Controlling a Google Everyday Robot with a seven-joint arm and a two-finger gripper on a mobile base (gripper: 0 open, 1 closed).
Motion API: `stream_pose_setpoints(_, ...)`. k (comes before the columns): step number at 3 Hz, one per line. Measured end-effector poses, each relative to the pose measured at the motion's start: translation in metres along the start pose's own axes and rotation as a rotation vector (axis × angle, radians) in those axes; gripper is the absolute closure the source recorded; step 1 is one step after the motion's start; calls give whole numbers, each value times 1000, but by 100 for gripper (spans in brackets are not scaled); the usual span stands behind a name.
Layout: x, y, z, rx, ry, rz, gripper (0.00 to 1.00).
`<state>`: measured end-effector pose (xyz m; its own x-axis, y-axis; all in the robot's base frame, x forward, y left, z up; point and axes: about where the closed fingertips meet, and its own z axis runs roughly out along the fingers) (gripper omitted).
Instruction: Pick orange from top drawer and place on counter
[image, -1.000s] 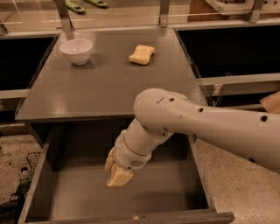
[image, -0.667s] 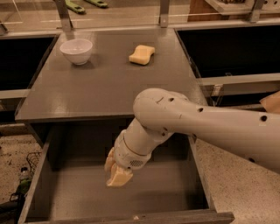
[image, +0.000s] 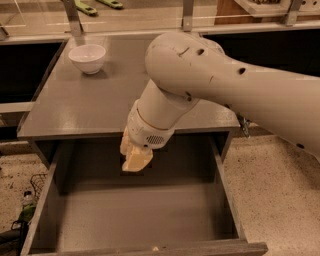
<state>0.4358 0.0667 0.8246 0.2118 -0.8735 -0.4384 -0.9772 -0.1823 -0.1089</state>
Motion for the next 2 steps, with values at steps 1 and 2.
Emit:
stream_pose_setpoints(1, 0, 0, 0, 0, 0, 0, 100)
stream_pose_setpoints(2, 7, -12, -7, 11, -11, 10, 100)
